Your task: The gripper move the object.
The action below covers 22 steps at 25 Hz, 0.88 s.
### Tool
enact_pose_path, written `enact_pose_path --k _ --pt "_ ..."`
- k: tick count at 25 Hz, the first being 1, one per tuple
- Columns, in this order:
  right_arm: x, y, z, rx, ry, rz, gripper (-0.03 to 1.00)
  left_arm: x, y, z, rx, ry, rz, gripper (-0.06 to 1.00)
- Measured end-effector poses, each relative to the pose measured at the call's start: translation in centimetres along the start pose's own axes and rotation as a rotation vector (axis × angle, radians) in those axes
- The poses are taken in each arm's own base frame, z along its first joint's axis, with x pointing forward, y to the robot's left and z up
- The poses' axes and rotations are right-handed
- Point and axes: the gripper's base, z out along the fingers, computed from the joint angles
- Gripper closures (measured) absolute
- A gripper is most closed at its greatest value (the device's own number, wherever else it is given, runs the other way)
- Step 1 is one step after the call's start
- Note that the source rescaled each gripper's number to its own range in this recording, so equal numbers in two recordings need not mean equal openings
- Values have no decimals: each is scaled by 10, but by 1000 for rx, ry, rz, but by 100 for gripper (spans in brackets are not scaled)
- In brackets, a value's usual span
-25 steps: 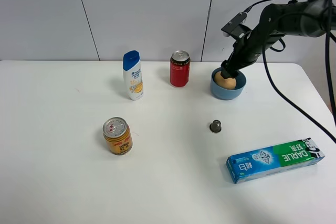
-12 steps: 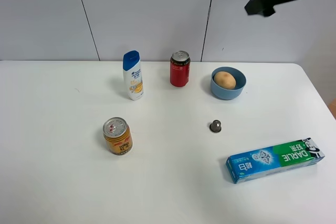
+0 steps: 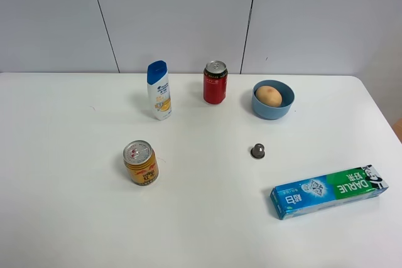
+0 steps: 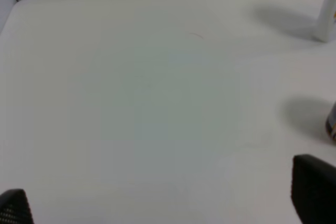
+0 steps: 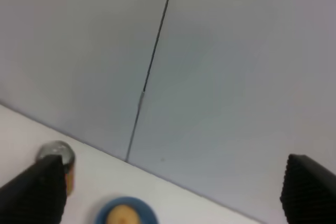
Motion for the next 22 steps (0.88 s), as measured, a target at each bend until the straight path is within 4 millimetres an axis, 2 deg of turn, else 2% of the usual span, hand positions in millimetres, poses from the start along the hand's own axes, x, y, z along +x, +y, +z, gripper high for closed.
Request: enact_pose_path --k 3,7,12,16,19,22 --pt "21 0 -33 65 -37 132 16 0 0 0 0 0 0 -6" --pt "70 5 -67 203 -16 177 16 0 0 0 0 0 0 -6" --pt "146 33 -85 221 100 207 16 0 0 0 0 0 0 -6" --pt "197 56 -96 190 196 232 16 0 0 0 0 0 0 -6" --pt "220 67 -102 188 203 258 16 0 0 0 0 0 0 -6" --pt "235 74 -107 197 179 289 16 0 0 0 0 0 0 -6"
